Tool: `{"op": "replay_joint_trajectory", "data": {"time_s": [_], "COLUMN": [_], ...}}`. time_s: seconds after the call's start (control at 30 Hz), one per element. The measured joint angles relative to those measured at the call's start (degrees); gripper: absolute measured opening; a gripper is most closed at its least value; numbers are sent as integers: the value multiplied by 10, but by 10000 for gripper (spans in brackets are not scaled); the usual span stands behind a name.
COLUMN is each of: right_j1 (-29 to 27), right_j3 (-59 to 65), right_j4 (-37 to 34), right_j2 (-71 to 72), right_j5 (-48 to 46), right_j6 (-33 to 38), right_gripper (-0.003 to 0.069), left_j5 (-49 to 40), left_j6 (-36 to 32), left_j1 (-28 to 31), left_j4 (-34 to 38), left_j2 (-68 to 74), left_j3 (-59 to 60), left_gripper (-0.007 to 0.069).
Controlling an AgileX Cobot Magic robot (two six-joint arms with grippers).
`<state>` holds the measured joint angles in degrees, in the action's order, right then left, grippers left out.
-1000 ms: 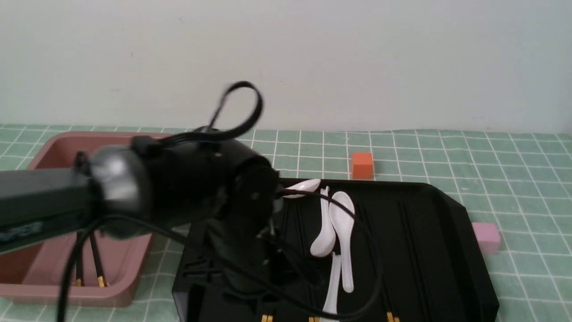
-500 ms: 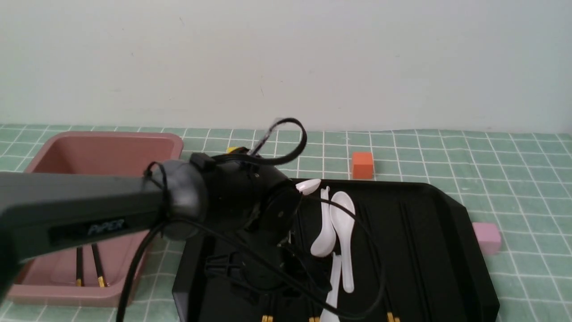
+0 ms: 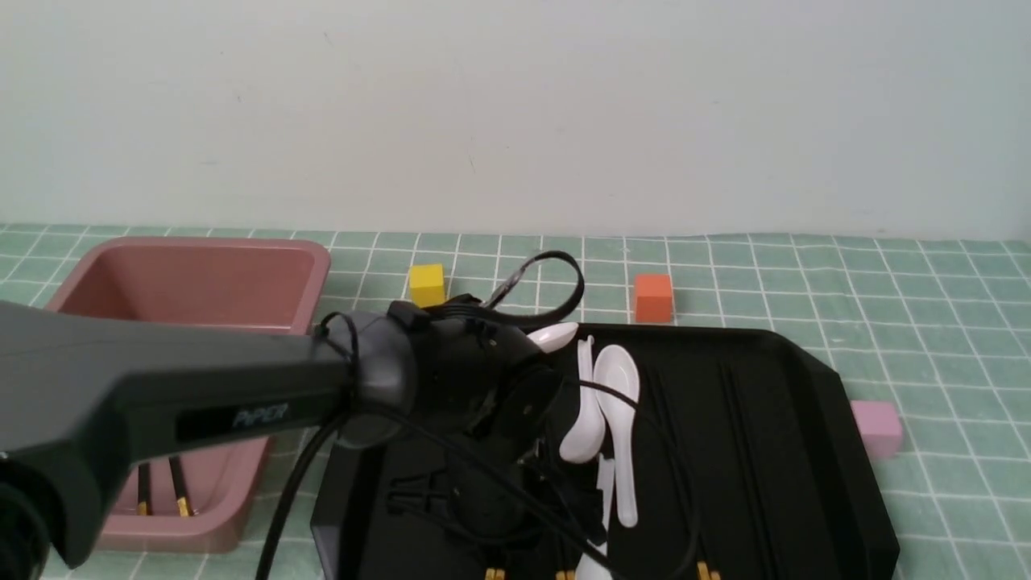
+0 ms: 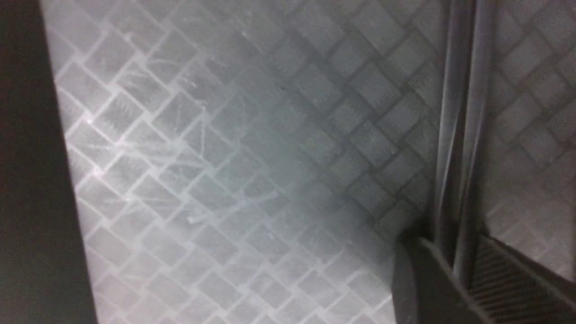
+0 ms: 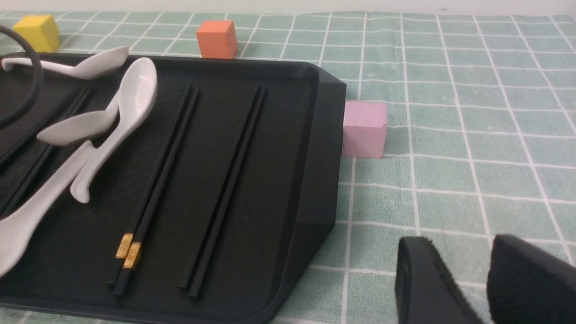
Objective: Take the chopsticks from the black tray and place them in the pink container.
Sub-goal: 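Reach over to the black tray and grasp a pair of chopsticks with the left gripper, then place the chopsticks into the pink bin with the left gripper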
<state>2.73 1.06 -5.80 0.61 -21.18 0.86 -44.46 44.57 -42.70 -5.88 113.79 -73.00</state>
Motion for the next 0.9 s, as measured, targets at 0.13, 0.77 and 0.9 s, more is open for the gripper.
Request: {"op": "replay_joint_trajectory", "data": {"time_s": [0.13, 0.77, 0.9], "right_j1": [0, 0, 0], "right_j3": [0, 0, 0], "right_j4": [0, 0, 0], "right_j2": [0, 0, 0], "right_j5": [0, 0, 0], "right_j6": [0, 0, 0], "right_gripper": [240, 240, 240], "left_j5": [-13, -174, -127], "left_j6": [0, -97, -104], "left_j1": [0, 336, 379], "left_j4": [-3, -45, -45], "left_j2": [-13, -226, -194], "left_j3": [0, -39, -21], "left_gripper": [118, 118, 118]}}
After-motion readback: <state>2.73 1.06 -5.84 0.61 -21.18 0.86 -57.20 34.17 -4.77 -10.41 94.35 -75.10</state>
